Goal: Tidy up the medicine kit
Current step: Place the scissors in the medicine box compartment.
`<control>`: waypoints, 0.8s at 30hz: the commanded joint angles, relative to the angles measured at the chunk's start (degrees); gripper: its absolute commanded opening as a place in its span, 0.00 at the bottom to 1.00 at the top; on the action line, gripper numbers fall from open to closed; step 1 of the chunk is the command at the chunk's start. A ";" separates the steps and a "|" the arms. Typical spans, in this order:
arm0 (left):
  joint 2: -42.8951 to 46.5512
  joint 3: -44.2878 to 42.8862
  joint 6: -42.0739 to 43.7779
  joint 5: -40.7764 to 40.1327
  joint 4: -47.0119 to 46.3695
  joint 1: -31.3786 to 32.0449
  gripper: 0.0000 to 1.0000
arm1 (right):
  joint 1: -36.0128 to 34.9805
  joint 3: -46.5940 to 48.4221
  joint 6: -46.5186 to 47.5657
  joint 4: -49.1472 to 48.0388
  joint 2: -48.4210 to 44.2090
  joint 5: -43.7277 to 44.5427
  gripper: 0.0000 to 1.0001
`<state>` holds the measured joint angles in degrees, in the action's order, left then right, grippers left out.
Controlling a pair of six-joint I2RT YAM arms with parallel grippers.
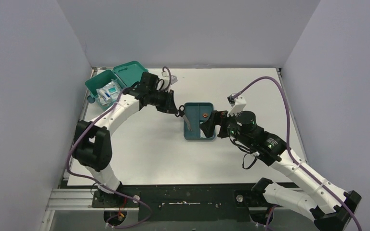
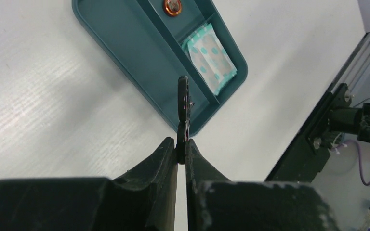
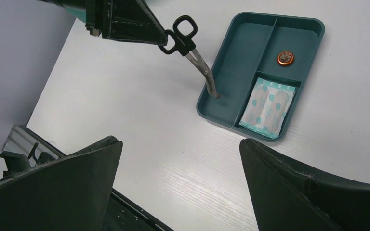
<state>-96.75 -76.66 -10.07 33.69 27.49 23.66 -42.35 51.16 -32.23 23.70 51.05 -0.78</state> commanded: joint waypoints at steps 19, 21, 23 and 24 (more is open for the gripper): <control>-28.85 -32.45 21.63 -2.71 19.96 3.76 0.00 | 0.40 4.77 -0.91 4.42 2.71 3.70 1.00; -29.69 -33.59 21.21 -3.30 19.23 3.76 0.01 | 0.42 4.70 -0.98 4.37 2.95 3.90 1.00; -30.41 -34.60 20.31 -2.77 17.43 3.68 0.09 | 0.42 4.51 -0.92 4.16 3.08 4.29 1.00; -30.50 -34.81 20.19 -2.69 17.21 3.75 0.14 | 0.42 4.48 -0.95 4.10 3.03 4.37 1.00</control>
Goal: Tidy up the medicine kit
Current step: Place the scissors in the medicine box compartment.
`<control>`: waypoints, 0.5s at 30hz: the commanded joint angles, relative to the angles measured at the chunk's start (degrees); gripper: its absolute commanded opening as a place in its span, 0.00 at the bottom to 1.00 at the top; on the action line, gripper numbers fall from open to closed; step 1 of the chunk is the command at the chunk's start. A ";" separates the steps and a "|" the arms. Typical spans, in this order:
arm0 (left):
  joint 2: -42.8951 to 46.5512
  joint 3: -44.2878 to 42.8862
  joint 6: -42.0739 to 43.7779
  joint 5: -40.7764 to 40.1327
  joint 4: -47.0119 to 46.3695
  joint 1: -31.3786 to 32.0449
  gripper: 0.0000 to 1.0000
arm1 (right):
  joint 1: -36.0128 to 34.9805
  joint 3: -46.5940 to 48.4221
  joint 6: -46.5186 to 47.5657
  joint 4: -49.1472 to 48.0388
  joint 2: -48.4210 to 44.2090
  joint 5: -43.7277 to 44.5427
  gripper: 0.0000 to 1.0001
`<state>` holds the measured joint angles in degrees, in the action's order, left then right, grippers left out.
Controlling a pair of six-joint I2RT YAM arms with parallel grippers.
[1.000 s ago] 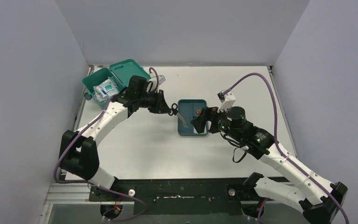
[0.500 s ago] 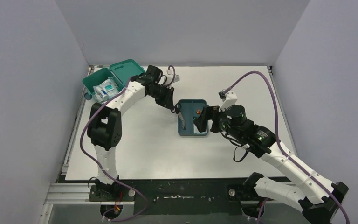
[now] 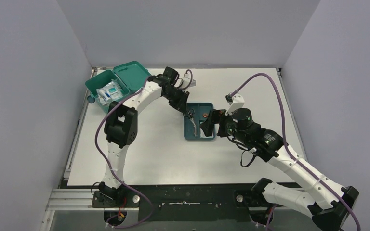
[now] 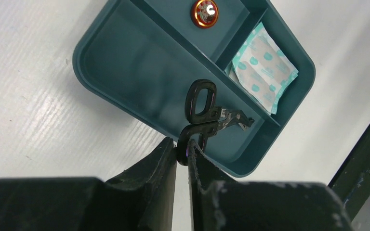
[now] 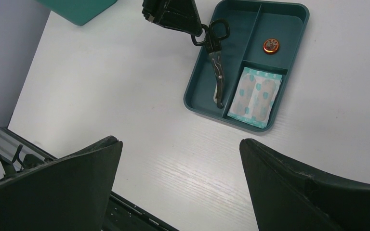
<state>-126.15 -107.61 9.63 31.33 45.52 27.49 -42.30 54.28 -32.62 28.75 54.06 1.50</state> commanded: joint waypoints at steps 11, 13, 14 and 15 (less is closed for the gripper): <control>-1.02 -4.21 -3.48 3.03 -4.62 -0.22 0.35 | 0.34 0.01 -1.83 -1.55 -1.63 2.23 1.00; -0.14 -3.27 -4.90 2.70 -6.21 -0.32 0.36 | 0.35 -0.56 -2.55 -1.46 -1.91 2.58 1.00; 0.49 -2.89 -5.62 2.50 -6.77 -0.45 0.36 | 0.35 -0.76 -3.00 -1.38 -2.06 2.92 1.00; 1.14 -2.34 -6.30 2.09 -7.25 -0.54 0.36 | 0.38 -0.99 -3.32 -1.22 -2.00 3.29 1.00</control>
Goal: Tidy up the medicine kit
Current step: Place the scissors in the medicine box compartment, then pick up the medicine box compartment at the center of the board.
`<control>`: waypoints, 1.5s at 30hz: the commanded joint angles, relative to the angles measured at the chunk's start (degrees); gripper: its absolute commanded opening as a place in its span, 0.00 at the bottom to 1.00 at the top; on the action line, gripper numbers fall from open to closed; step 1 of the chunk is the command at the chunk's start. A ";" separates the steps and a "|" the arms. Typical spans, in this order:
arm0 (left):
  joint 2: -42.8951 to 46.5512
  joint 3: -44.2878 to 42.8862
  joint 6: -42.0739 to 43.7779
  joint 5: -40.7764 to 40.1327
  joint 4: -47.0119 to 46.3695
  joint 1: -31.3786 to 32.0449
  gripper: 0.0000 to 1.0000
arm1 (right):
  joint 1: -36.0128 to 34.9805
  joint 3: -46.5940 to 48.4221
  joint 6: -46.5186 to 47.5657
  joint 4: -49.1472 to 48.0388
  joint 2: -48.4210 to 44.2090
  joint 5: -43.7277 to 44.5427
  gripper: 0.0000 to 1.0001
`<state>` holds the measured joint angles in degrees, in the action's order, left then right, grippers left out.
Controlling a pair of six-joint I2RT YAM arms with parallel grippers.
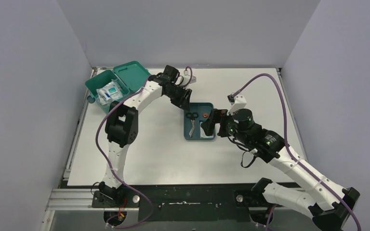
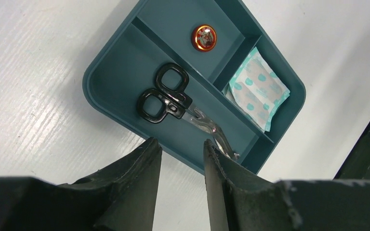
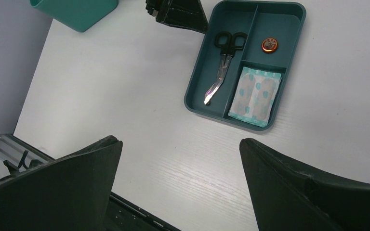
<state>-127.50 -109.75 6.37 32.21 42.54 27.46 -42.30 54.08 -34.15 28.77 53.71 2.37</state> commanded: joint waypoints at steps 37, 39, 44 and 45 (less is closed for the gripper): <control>62.21 55.71 -17.47 -33.24 -19.94 -11.90 0.97 | 6.76 -11.82 -8.28 -16.73 21.87 9.59 0.45; 63.81 57.23 -18.60 -38.66 -19.96 -12.12 0.97 | 7.04 -11.66 -8.39 -16.96 23.67 9.32 0.43; 68.50 59.61 -20.03 -47.55 -20.28 -12.47 0.97 | 7.70 -11.79 -8.56 -18.46 26.70 9.19 0.37; 69.56 60.15 -20.15 -48.71 -20.59 -12.52 0.97 | 7.84 -11.73 -8.64 -18.87 27.21 9.01 0.36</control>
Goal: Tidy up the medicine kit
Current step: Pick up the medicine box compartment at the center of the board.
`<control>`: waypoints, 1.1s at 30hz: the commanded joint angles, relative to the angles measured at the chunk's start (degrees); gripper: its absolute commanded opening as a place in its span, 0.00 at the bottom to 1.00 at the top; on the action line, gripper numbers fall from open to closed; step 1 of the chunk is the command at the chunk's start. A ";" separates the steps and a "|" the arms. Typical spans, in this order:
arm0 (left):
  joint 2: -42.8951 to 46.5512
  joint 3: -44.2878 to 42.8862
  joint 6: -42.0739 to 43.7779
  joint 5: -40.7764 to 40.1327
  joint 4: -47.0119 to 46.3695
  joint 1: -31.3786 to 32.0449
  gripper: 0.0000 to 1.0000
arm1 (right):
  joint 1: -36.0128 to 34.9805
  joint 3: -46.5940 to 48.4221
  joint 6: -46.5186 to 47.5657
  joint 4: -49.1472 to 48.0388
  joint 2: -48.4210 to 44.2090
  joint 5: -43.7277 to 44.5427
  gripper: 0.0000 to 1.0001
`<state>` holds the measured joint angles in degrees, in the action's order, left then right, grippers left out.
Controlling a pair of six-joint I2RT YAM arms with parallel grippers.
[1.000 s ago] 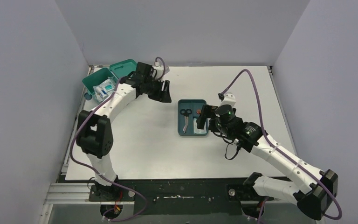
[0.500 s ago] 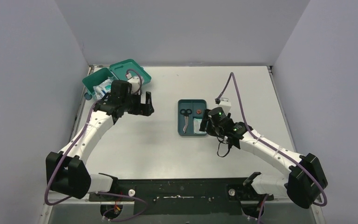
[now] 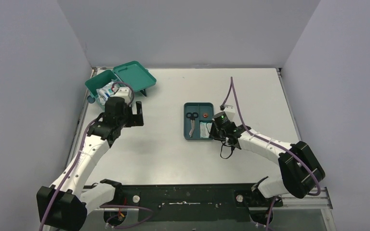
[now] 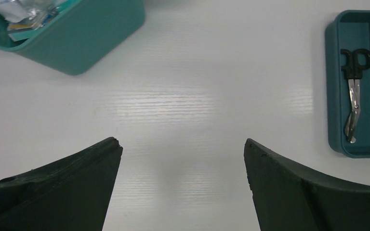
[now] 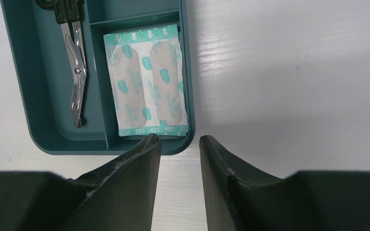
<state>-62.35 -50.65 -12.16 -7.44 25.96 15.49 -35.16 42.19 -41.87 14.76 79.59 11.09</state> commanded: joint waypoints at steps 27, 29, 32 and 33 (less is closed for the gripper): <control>3.43 -3.38 -12.28 -28.87 -2.16 -1.66 0.89 | 1.76 2.07 -0.39 -6.33 9.47 0.09 0.08; 2.02 -5.05 -12.04 -30.10 -2.14 -2.78 0.89 | 1.77 2.57 -0.24 -5.84 9.78 -0.61 0.04; -0.71 -8.07 -11.77 -30.29 -2.00 -5.76 0.89 | 1.84 2.84 -0.24 -5.13 9.19 -1.06 0.00; -1.58 -8.63 -11.70 -30.12 -2.46 -6.95 0.88 | 1.86 2.81 -0.26 -4.96 8.84 -1.17 0.00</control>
<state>-61.76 -54.13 -22.87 -34.35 25.21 12.01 -33.67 43.66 -42.28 9.82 88.64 9.96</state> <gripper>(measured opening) 0.891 0.118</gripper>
